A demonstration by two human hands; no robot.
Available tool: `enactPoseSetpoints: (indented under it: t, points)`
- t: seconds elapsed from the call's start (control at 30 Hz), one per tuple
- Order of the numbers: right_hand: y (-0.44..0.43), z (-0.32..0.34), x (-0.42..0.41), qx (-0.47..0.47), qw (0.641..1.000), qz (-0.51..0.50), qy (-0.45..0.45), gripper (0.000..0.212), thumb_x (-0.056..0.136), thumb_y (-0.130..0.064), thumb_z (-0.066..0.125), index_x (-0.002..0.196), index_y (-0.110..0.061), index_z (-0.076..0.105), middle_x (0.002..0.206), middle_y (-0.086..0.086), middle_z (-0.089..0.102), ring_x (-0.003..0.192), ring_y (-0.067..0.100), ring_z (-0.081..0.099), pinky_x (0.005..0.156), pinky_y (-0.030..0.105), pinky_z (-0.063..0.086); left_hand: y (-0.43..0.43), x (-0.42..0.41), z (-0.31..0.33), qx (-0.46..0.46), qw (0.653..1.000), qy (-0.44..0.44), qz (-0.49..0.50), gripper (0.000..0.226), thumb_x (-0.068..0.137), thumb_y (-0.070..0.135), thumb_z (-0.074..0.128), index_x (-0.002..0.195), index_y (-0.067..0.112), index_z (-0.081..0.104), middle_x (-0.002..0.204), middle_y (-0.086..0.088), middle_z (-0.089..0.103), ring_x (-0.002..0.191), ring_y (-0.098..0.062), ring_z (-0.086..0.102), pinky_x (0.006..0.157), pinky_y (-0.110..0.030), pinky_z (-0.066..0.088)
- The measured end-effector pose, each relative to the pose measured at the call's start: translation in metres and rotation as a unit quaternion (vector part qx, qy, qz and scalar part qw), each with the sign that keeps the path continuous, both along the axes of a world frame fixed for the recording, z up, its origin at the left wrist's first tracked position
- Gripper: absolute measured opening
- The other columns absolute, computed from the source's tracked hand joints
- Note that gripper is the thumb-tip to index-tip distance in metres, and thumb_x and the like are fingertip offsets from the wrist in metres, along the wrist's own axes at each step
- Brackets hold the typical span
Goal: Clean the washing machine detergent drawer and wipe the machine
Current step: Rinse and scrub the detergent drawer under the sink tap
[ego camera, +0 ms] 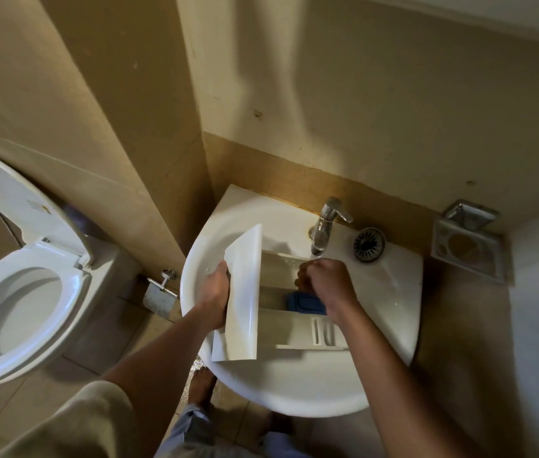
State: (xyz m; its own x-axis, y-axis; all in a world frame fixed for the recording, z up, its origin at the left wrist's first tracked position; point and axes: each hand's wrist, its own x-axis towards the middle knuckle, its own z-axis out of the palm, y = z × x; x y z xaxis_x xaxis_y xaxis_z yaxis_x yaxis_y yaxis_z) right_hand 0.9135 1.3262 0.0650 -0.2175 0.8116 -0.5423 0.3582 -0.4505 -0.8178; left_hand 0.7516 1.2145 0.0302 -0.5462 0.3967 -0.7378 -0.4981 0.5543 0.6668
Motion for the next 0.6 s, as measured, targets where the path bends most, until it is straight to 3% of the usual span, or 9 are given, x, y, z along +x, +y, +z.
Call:
enactPoseSetpoints:
  t: [0.07,0.13,0.2,0.33,0.4,0.5,0.6]
  points:
    - [0.015,-0.005,0.005,-0.145,0.960,-0.150,0.184,0.014,0.091,0.001,0.053,0.088,0.004,0.066,0.082,0.019,0.066,0.071,0.025,0.066,0.077,0.034,0.060,-0.001,0.000,-0.001,-0.001,1.000,0.004,0.005,0.038,0.104,0.046,0.043,0.110,0.016,0.067,0.096,-0.012,0.071,0.086,-0.029,0.068,0.086,-0.049,0.058]
    - [0.023,-0.013,0.005,-0.266,0.873,-0.238,0.332,0.020,0.095,-0.004,0.048,0.094,0.008,0.064,0.082,0.020,0.068,0.080,0.030,0.067,0.076,0.037,0.062,-0.002,0.000,-0.002,-0.001,1.000,0.003,0.015,0.037,0.104,0.045,0.043,0.110,0.016,0.066,0.098,-0.012,0.071,0.086,-0.028,0.068,0.084,-0.047,0.058]
    - [0.026,-0.021,0.000,-0.319,0.819,-0.265,0.396,0.023,0.097,-0.006,0.044,0.093,0.005,0.063,0.078,0.018,0.069,0.081,0.028,0.065,0.072,0.035,0.062,-0.004,-0.001,-0.005,-0.006,1.000,-0.006,0.025,0.039,0.103,0.047,0.044,0.111,0.016,0.066,0.101,-0.013,0.071,0.090,-0.030,0.068,0.087,-0.048,0.058]
    - [0.021,-0.039,-0.012,-0.351,0.772,-0.246,0.468,0.018,0.091,-0.001,0.042,0.083,-0.003,0.058,0.070,0.010,0.060,0.071,0.018,0.055,0.069,0.024,0.044,-0.007,-0.003,-0.009,-0.009,0.999,-0.028,0.030,0.036,0.103,0.046,0.045,0.102,0.017,0.066,0.099,-0.013,0.070,0.089,-0.030,0.067,0.093,-0.051,0.056]
    - [0.018,-0.043,-0.011,-0.348,0.780,-0.214,0.474,0.009,0.084,-0.003,0.049,0.083,-0.006,0.057,0.071,0.008,0.059,0.070,0.017,0.054,0.070,0.024,0.044,-0.007,-0.005,-0.008,-0.012,0.999,-0.030,0.029,0.036,0.102,0.048,0.046,0.108,0.018,0.065,0.101,-0.012,0.071,0.094,-0.032,0.068,0.096,-0.053,0.055]
    - [0.002,-0.022,-0.005,-0.341,0.841,-0.067,0.413,0.011,0.090,-0.013,0.052,0.082,-0.010,0.059,0.072,0.004,0.059,0.063,0.013,0.055,0.057,0.020,0.046,-0.006,-0.005,-0.008,-0.017,0.999,-0.024,0.027,0.034,0.103,0.048,0.045,0.101,0.020,0.064,0.099,-0.011,0.070,0.090,-0.029,0.067,0.092,-0.050,0.056]
    - [-0.027,0.014,-0.004,-0.295,0.904,0.099,0.292,0.023,0.099,-0.005,0.047,0.083,-0.007,0.062,0.072,0.008,0.061,0.059,0.016,0.058,0.052,0.023,0.047,-0.004,-0.003,-0.004,-0.024,0.999,-0.027,0.027,0.038,0.103,0.045,0.043,0.096,0.014,0.065,0.091,-0.010,0.067,0.081,-0.025,0.063,0.080,-0.040,0.054]
